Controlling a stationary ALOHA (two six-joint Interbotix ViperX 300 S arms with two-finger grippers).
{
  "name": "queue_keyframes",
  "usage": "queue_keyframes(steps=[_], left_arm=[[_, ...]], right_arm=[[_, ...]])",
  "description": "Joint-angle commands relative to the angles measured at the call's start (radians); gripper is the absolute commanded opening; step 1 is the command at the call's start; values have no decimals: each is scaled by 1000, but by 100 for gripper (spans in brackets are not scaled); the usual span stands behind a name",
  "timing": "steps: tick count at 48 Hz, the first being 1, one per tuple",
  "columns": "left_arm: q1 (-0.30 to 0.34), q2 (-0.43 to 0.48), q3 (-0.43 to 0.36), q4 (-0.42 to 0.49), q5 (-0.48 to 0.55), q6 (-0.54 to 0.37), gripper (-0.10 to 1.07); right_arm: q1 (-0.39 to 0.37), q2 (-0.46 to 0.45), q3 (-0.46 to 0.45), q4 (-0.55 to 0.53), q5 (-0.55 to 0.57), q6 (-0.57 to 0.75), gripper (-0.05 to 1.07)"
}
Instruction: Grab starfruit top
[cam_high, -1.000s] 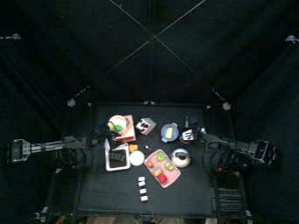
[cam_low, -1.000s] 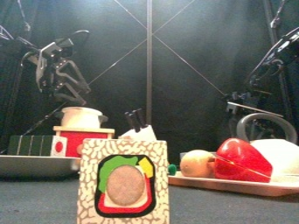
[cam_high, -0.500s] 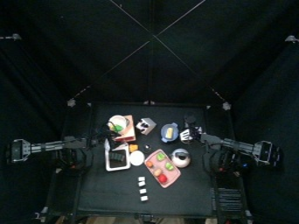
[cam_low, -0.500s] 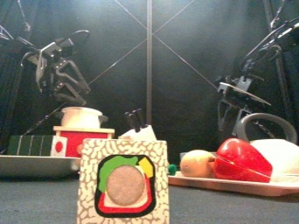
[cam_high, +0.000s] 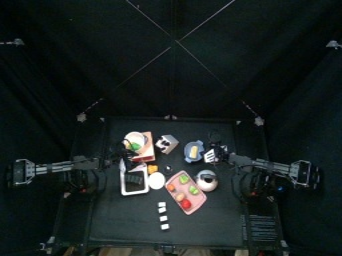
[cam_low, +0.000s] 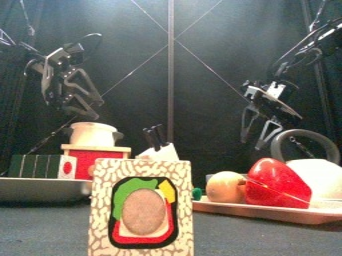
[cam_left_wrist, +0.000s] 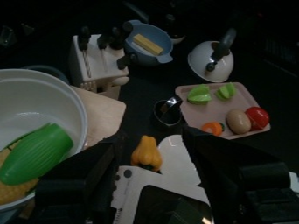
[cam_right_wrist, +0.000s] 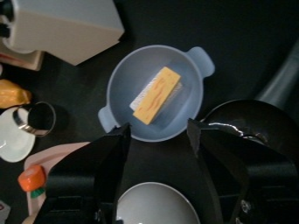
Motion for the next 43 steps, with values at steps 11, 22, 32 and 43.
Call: queue_keyframes(steps=[11, 22, 32, 43], left_arm=[[-152, 6, -23, 109, -117, 2, 91], [-258, 34, -17, 124, -167, 0, 91], [-284, 143, -61, 198, -215, 67, 91], [-250, 324, -213, 215, -169, 175, 91]], right_arm=[[117, -32, -3, -63, -92, -2, 88], [222, -29, -15, -49, -146, 0, 88], [321, -20, -26, 3, -167, 2, 88], [330, -72, -20, 44, -173, 0, 88]])
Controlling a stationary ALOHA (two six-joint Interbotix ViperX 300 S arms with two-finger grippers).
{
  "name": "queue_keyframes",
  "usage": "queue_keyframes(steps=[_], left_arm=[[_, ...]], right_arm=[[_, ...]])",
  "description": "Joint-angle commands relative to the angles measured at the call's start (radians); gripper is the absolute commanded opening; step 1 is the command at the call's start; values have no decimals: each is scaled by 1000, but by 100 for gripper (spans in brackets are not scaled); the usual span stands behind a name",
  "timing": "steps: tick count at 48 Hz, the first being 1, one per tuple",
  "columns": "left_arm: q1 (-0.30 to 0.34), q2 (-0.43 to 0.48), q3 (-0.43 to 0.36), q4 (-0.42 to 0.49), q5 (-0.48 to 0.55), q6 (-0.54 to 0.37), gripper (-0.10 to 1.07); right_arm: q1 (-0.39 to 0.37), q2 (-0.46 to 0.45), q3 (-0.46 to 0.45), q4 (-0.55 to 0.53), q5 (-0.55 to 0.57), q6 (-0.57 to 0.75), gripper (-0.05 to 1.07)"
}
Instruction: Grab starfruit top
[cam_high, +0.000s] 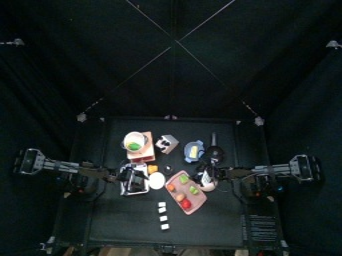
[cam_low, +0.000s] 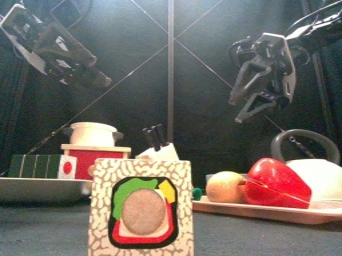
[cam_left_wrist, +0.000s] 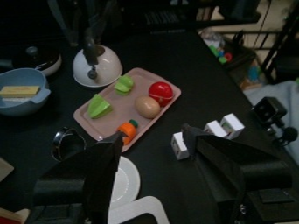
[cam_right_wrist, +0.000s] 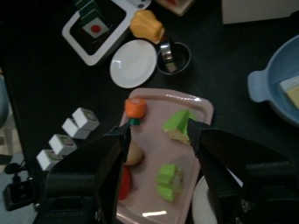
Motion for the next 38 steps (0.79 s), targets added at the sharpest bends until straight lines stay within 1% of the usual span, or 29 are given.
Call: queue_keyframes(steps=[1, 4, 6, 11, 16, 21, 25, 29, 34, 38], left_arm=[[26, 69, -91, 0, 29, 25, 91], [43, 107, -118, 3, 43, 38, 91], [57, 137, -137, 3, 51, 46, 91], [66, 209, -178, 12, 55, 66, 91], [64, 284, -227, 60, 55, 100, 91], [63, 350, -281, 98, 58, 123, 91], [63, 405, -333, 109, 64, 127, 91], [66, 465, -396, 112, 95, 130, 91], [63, 531, -462, 144, 186, 152, 91], [58, 581, -514, 190, 295, 189, 91]], right_arm=[[-5, -51, -11, 3, -9, 2, 88], [-31, -77, 6, 5, -11, 2, 88], [-66, -98, 21, 6, -9, 2, 88], [-138, -144, 55, 2, -14, 2, 88], [-216, -179, 86, -6, -43, 0, 88], [-268, -187, 114, -20, -98, 0, 88], [-295, -178, 141, -17, -144, 0, 88], [-296, -169, 161, -20, -175, 0, 88], [-298, -166, 179, -26, -201, -6, 88], [-298, -164, 195, -37, -225, -6, 88]])
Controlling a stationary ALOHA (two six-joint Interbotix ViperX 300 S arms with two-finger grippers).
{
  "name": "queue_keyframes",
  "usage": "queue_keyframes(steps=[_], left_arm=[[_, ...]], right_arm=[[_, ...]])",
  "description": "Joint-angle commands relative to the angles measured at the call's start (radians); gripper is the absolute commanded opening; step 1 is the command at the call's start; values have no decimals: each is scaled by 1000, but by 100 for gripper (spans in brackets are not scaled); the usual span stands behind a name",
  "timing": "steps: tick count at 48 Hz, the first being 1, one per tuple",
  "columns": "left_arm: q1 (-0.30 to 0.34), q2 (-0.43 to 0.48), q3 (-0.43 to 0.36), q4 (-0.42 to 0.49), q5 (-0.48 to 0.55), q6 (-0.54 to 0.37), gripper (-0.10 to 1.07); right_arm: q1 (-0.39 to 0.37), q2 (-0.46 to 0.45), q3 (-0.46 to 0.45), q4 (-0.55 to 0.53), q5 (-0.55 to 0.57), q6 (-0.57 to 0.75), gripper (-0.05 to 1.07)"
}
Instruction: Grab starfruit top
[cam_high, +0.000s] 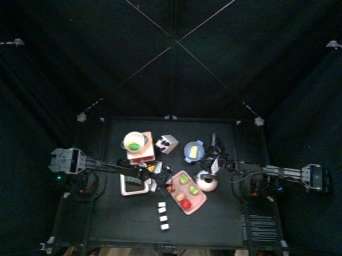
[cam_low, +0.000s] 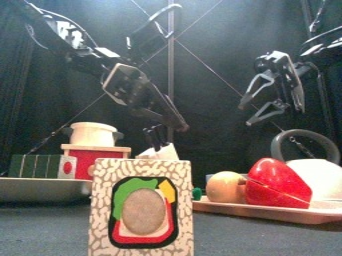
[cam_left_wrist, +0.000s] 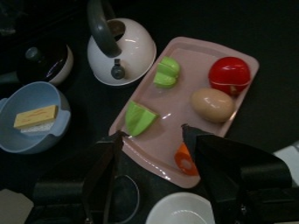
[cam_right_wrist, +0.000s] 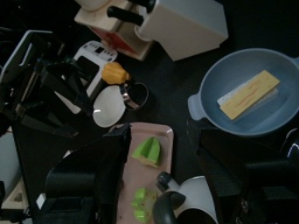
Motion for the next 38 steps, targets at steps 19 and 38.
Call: queue_keyframes(steps=[19, 38], left_arm=[[-54, 112, -175, 48, 183, 81, 91], [-52, 163, -179, 57, 137, 84, 91]], right_arm=[[-3, -6, 17, -41, -41, -3, 88], [-9, -3, 21, -43, -43, -3, 88]])
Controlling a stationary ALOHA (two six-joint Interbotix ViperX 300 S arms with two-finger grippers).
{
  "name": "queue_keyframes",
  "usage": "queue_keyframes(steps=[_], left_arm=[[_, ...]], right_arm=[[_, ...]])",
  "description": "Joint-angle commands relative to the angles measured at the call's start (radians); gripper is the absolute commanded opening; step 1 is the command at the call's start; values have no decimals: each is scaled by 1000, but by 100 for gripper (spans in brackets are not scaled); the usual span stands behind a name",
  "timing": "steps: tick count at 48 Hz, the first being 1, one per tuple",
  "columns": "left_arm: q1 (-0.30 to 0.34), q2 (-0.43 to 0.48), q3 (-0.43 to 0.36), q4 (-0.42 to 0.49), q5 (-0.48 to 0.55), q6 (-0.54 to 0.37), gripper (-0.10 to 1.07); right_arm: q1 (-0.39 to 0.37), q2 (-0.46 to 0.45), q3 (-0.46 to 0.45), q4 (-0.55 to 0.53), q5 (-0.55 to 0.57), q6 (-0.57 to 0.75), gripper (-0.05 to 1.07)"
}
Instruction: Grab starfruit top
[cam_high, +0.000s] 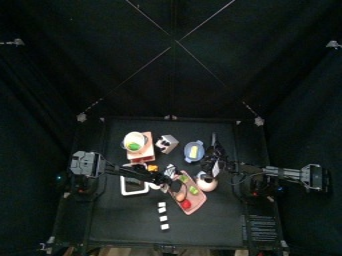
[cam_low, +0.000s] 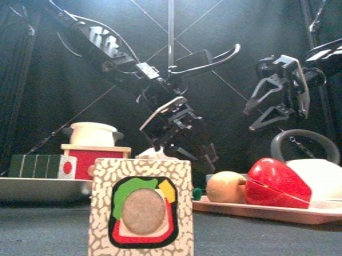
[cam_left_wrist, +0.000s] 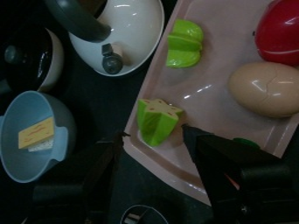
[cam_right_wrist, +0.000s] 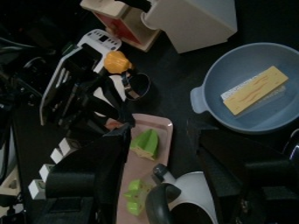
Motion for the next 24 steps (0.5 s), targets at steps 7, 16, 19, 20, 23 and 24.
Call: queue_keyframes(steps=[7, 16, 19, 20, 23, 24], left_arm=[[5, 5, -29, 29, -6, 2, 91], [6, 14, -40, 57, -9, 2, 91], [6, 18, -43, 60, -11, 2, 91], [6, 21, -46, 63, -9, 2, 91], [6, 26, -49, 67, -9, 2, 91], [6, 29, -51, 72, -9, 2, 91]], right_arm=[[-6, -2, -3, -2, -8, -3, 88], [-8, -2, -3, -2, -6, -3, 88], [-8, -2, -3, -2, -6, -3, 88], [-8, -2, -3, -2, -6, -3, 88], [-8, -2, -3, -2, -6, -3, 88], [-6, 0, -3, -2, -8, -3, 88]])
